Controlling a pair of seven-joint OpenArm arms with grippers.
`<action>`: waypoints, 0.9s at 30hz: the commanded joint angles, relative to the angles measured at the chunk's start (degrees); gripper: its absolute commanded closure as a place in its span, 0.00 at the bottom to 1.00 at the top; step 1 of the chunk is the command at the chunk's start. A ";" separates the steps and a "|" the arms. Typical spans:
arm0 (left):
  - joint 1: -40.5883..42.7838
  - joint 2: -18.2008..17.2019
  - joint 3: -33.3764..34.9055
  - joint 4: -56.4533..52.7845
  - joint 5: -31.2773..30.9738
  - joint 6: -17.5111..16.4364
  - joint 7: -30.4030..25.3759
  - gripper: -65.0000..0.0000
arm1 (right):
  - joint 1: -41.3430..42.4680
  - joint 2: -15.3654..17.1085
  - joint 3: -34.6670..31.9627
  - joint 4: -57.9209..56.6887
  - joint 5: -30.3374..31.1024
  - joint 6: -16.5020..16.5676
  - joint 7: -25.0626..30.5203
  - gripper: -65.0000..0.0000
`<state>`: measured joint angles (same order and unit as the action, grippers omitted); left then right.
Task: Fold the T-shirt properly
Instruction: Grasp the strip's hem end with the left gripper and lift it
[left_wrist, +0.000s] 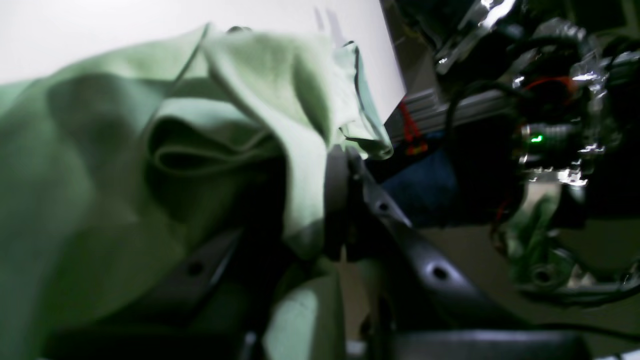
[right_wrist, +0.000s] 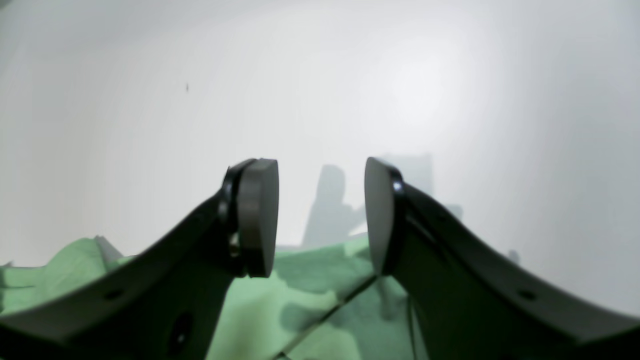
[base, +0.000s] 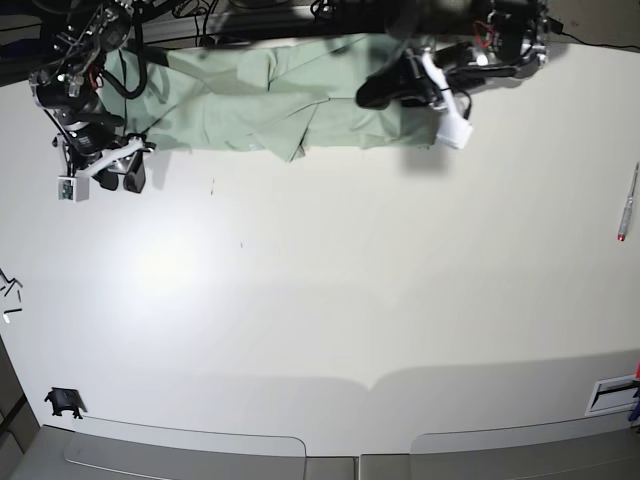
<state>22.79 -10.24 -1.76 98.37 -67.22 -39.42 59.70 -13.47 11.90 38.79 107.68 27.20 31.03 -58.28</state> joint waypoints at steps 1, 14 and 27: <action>-0.87 0.44 1.44 0.98 -0.09 -0.58 -1.84 1.00 | 0.44 0.79 0.26 0.90 0.85 0.13 1.31 0.60; -4.55 3.32 11.67 0.98 11.69 -0.58 -9.57 0.95 | 0.44 0.79 0.26 0.83 1.49 0.13 1.31 0.60; -5.03 5.92 13.11 0.98 11.72 -0.58 -11.80 0.55 | 0.46 0.79 0.26 0.83 1.51 0.13 1.31 0.60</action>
<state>18.09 -4.49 11.25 98.37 -53.89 -39.27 48.90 -13.47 11.88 38.79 107.63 27.66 31.03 -58.28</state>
